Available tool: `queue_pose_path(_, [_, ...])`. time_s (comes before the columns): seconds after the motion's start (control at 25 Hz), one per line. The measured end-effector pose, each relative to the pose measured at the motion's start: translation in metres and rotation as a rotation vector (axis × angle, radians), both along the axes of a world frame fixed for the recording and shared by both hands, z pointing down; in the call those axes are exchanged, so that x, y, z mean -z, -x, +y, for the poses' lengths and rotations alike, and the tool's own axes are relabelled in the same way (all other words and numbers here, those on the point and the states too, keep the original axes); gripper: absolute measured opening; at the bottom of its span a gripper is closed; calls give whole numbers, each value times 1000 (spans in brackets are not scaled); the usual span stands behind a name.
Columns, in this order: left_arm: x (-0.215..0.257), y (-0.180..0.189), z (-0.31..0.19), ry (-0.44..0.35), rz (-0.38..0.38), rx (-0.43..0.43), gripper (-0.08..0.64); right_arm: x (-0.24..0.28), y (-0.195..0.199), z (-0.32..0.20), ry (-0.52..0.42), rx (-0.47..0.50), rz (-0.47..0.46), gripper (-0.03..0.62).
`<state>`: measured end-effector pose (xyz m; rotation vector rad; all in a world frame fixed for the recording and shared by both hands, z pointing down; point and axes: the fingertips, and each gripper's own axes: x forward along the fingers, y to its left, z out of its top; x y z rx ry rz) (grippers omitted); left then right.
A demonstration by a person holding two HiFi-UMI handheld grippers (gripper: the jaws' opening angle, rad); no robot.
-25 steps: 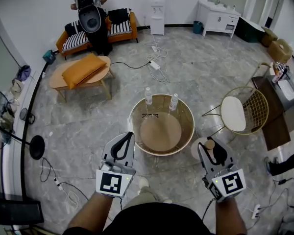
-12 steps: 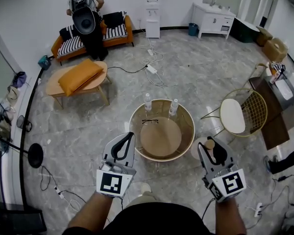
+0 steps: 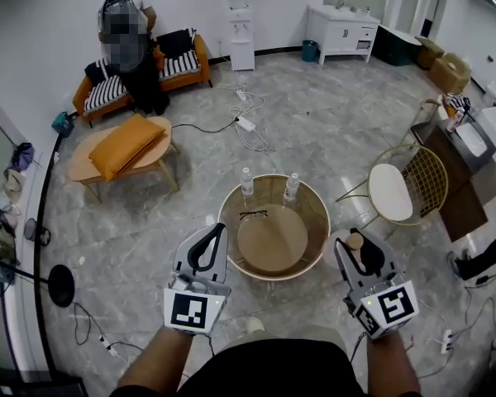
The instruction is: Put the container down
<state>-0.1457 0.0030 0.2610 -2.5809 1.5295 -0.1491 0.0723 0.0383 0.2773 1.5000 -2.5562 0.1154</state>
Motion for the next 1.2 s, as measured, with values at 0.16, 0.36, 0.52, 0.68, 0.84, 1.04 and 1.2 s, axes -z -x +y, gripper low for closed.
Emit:
queue_pose_path(0.16, [1,6,-4,-6,4,-10,15,0,10,-8,8,-1,-12,152])
queue_pose_path(0.36, [-14,12,-6,33,-2,-8,15,-2,23,-16,6,22,2,152])
queue_pose_path(0.52, [-18,11,-14,39,-4,-11,15,-5,31,-27,13,55,21,152])
queue_pose_path(0.68, [-19,4,-27,43,-7,6,15,-9,25,-40,15,71,11,152])
queue_pose_path(0.84, [-20,-2,-41,38,-16,25,15,-17,21,-56,19,87,25,152])
queue_pose_path(1.04, [-31,-5,-60,48,-29,39,15,-28,19,-85,13,98,4,152])
queue_pose_path(1.2, [-39,-5,-79,59,-21,59,15,-32,16,-108,-1,104,7,152])
